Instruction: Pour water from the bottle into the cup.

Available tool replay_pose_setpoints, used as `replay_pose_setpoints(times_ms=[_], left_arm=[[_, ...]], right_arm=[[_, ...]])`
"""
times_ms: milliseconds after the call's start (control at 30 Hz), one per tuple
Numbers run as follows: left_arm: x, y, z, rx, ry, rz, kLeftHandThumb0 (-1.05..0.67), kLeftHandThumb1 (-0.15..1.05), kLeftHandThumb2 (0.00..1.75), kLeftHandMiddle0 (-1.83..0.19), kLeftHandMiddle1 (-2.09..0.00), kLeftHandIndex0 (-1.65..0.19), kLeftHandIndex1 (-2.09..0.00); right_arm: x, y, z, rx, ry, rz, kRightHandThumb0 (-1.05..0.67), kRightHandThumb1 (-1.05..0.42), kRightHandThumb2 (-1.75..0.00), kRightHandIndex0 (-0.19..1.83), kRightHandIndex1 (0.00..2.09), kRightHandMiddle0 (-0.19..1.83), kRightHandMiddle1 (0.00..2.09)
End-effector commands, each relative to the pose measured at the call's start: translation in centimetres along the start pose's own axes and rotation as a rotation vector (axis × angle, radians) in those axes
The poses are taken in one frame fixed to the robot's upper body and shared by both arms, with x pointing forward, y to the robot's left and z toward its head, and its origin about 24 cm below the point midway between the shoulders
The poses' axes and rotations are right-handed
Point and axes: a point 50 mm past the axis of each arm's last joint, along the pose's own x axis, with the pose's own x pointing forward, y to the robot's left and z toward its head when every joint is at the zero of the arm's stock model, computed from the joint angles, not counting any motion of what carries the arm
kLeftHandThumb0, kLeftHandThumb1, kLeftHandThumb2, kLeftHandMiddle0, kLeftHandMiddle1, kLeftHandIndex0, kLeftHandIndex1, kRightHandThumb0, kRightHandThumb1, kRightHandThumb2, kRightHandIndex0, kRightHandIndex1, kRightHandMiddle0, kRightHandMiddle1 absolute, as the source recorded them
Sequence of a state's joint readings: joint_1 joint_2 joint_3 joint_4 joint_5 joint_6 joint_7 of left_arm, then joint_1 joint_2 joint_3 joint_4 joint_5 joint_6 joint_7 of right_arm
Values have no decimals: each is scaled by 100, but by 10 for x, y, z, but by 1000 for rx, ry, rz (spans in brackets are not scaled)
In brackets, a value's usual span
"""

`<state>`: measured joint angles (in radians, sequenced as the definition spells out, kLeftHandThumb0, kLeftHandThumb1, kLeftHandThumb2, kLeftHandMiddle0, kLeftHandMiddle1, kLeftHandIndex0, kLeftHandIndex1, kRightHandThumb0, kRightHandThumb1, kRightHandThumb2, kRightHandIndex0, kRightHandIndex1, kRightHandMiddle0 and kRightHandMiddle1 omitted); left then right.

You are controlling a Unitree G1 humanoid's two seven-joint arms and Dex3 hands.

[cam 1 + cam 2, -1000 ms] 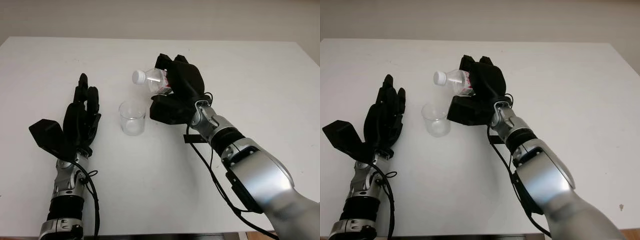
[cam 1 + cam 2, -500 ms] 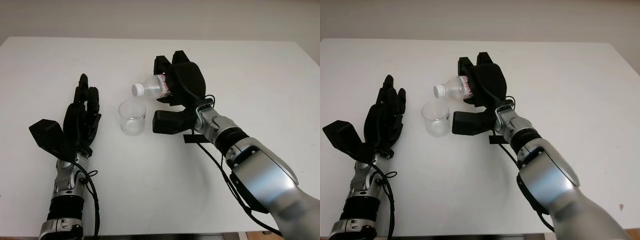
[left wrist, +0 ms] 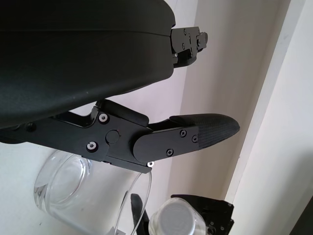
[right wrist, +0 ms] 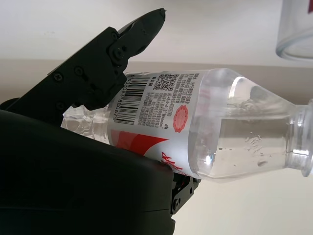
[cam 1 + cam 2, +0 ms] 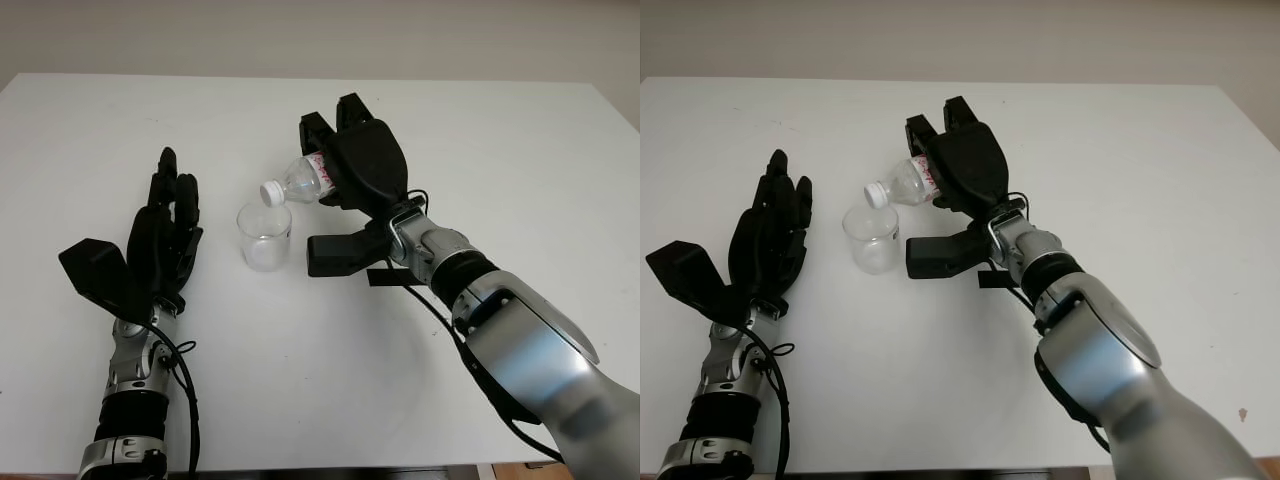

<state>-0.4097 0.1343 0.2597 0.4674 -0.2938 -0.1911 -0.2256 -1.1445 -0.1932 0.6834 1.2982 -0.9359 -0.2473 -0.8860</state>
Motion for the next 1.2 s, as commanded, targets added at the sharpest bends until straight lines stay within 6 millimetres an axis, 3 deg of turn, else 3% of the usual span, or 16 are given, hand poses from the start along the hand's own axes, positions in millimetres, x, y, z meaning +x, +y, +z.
replay_pose_setpoints(times_ms=[0,200,633,1167], left_arm=[[0,-2,-1,6,-4,-3,-69,105,57,9,-5,12,-5],[-1,-4,-2,-10,-3,-1,-69,105,57,11,-5,13,-5],[-1,-6,-5,-13,2,7,-69,105,56,9,-6,13,-5],[-1,-4,-6,-19,6,5,-70,105,55,8,-6,12,-5]], right_arm=[[10,-10,1,-23,-32,-47,-28,-92,-6,112,209,47,209],[12,-12,4,-66,-79,-75,-37,-90,-5,105,209,50,160],[16,-16,6,-171,-128,-103,-43,-89,-5,104,209,48,164],[16,-15,6,-126,-108,-102,-41,-88,-5,103,209,50,161]])
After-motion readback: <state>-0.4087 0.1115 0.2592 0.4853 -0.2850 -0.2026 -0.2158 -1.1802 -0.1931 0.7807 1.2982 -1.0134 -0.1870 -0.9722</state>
